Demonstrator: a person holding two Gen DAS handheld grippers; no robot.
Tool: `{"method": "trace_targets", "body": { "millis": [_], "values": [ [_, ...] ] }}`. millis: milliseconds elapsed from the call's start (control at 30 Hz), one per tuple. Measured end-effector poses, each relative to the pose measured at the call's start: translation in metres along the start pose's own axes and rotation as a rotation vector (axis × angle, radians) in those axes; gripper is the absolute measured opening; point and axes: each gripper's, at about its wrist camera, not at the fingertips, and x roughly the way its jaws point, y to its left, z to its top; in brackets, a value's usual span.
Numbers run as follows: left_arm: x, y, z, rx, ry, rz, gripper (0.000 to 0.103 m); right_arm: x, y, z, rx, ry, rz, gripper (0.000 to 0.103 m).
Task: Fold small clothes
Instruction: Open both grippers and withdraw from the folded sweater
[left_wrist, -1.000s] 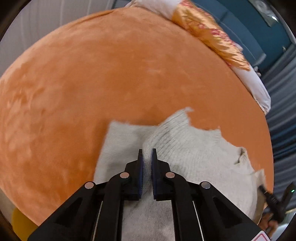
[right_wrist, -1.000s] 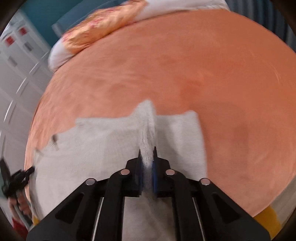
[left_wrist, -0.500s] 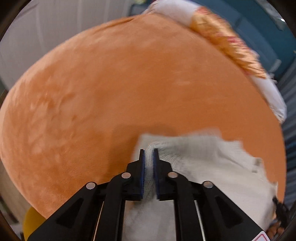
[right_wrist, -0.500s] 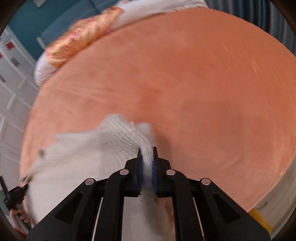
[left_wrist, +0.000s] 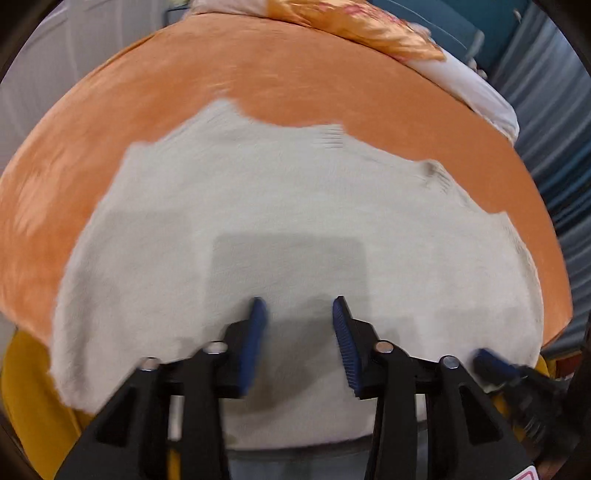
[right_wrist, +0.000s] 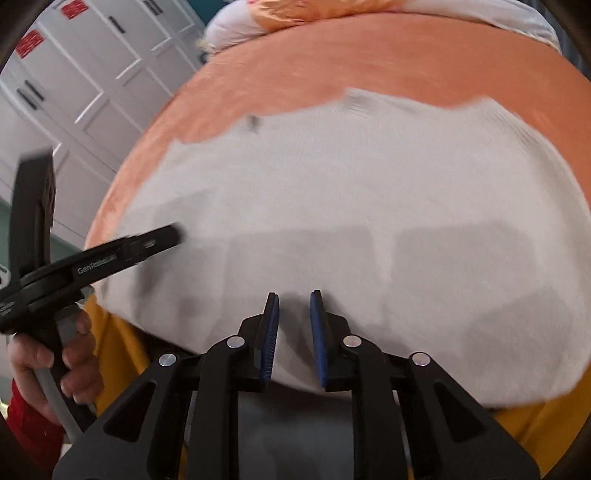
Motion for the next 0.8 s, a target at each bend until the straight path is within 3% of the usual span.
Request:
{"method": "trace_targets", "body": {
  "millis": [67, 167, 200, 267, 367, 433, 500, 567, 667, 767, 800],
  "values": [
    [-0.009, 0.028, -0.004, -0.037, 0.003, 0.044, 0.027, -0.018, -0.036, -0.008, 0.059, -0.007, -0.053, 0.006],
    [-0.019, 0.074, -0.018, -0.104, 0.022, 0.121, 0.021, -0.045, -0.104, -0.028, 0.190, 0.023, -0.242, 0.007],
    [-0.020, 0.082, -0.021, -0.120, 0.022, 0.102, 0.016, -0.050, -0.119, -0.031, 0.233, 0.031, -0.229, 0.001],
    [-0.024, 0.088, -0.021, -0.143, 0.021, 0.086, 0.013, -0.065, -0.137, -0.035, 0.314, 0.008, -0.160, 0.000],
    [-0.041, 0.075, -0.002, -0.166, -0.033, 0.085, 0.018, -0.089, -0.132, -0.018, 0.300, -0.091, -0.207, 0.014],
    [-0.049, 0.070, 0.012, -0.156, -0.085, 0.062, 0.039, -0.101, -0.137, -0.003, 0.295, -0.150, -0.201, 0.035],
    [-0.049, 0.066, 0.034, -0.150, -0.124, 0.071, 0.060, -0.100, -0.134, 0.033, 0.285, -0.217, -0.216, 0.048],
    [-0.041, 0.067, 0.059, -0.147, -0.141, 0.081, 0.066, -0.095, -0.138, 0.049, 0.270, -0.242, -0.241, 0.054],
    [-0.019, 0.074, 0.083, -0.184, -0.105, 0.090, 0.067, -0.059, -0.141, 0.095, 0.263, -0.218, -0.262, 0.057],
    [0.014, 0.080, 0.100, -0.208, -0.026, 0.075, 0.066, -0.027, -0.146, 0.114, 0.283, -0.169, -0.261, 0.057],
    [0.021, 0.078, 0.100, -0.201, -0.015, 0.077, 0.053, -0.011, -0.150, 0.120, 0.301, -0.132, -0.266, 0.056]
  ]
}}
